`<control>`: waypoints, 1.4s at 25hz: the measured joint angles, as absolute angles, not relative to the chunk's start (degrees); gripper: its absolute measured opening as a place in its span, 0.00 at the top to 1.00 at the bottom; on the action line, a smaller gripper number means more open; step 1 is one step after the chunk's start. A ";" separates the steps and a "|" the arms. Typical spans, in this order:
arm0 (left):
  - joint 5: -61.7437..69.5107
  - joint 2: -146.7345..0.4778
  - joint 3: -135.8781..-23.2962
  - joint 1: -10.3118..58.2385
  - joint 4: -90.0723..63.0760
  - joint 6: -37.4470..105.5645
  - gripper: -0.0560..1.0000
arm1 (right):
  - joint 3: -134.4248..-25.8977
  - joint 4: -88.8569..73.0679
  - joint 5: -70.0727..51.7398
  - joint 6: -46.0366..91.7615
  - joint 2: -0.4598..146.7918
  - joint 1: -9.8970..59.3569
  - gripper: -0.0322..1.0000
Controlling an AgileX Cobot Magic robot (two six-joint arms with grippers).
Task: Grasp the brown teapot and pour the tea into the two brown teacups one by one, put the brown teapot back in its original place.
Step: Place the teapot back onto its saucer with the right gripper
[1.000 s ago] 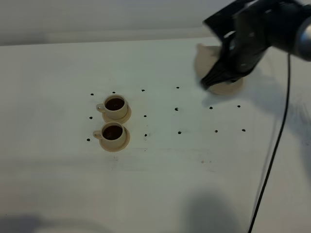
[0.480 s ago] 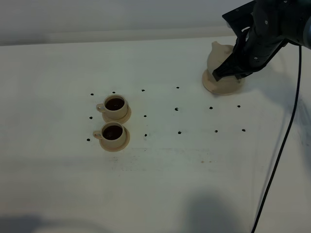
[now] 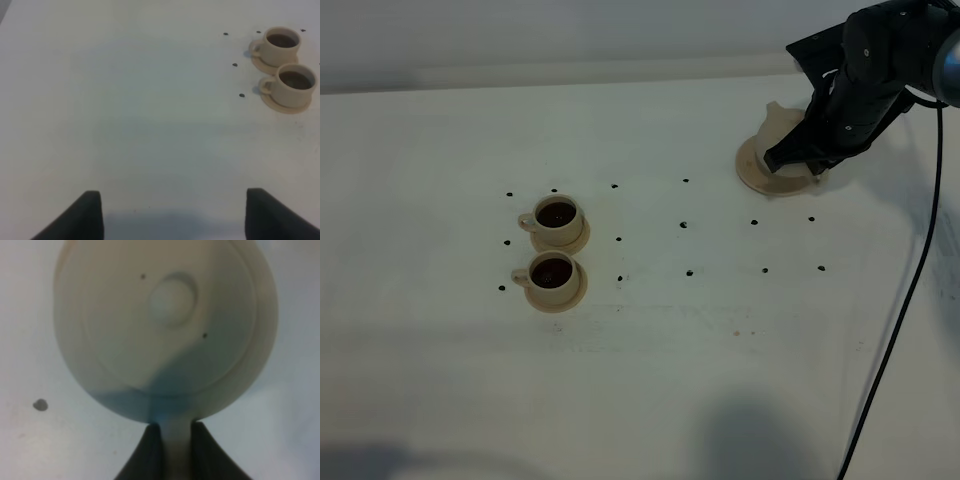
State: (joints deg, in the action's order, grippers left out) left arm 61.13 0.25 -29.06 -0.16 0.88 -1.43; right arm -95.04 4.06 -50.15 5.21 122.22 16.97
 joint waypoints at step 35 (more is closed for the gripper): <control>61.13 0.25 -29.06 -0.16 0.88 -1.43 0.41 | -96.36 3.01 -47.58 6.07 126.03 17.39 0.88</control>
